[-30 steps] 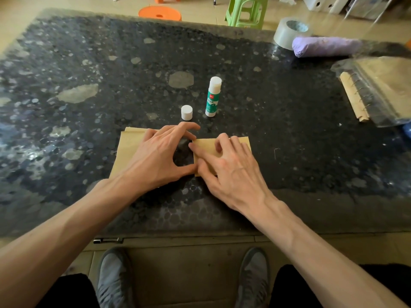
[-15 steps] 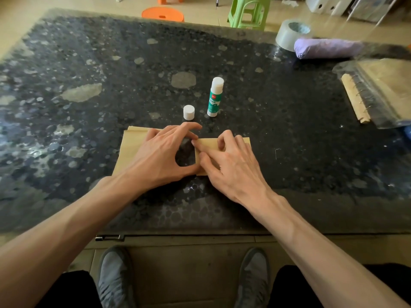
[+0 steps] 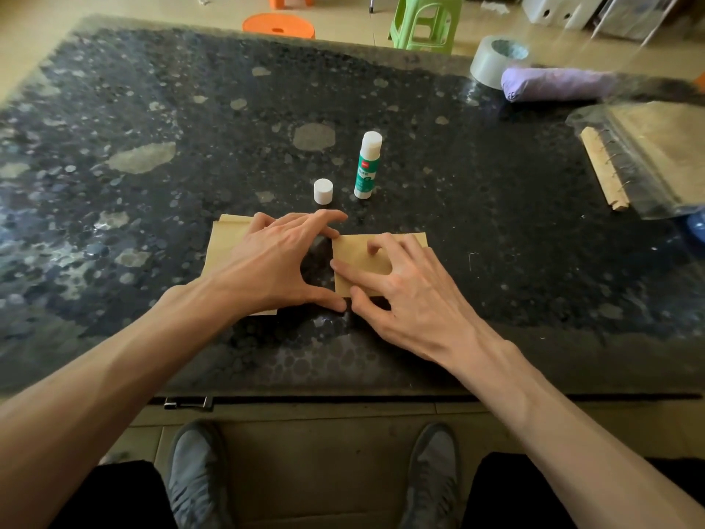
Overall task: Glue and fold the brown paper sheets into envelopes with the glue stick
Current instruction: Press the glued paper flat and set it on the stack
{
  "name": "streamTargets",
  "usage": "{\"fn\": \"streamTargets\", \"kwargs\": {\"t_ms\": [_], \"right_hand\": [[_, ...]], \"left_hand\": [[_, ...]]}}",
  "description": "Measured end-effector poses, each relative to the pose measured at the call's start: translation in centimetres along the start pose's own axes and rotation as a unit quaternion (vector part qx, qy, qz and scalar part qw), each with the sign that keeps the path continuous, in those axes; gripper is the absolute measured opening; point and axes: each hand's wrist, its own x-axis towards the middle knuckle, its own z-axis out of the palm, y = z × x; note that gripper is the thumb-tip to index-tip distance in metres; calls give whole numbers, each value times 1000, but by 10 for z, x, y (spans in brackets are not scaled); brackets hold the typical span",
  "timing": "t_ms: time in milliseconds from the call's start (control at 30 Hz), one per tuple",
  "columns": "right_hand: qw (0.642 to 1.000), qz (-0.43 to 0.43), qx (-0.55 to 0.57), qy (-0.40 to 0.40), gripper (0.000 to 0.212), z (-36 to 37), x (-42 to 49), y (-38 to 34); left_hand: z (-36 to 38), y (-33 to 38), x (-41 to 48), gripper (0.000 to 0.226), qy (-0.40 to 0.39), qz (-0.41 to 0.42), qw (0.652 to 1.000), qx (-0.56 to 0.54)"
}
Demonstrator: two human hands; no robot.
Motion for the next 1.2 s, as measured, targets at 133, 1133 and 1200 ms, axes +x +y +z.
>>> {"fn": "streamTargets", "kwargs": {"t_ms": [133, 1133, 1200], "right_hand": [[999, -20, -33, -19, 48, -3, -8, -1], [1000, -28, -4, -10, 52, 8, -19, -4], [999, -8, 43, 18, 51, 9, -16, -4]], "left_hand": [[-4, 1, 0, 123, -26, -4, 1000, 6], [12, -2, -4, 31, 88, 48, 995, 5], [12, -2, -3, 30, 89, 40, 995, -5]]}}
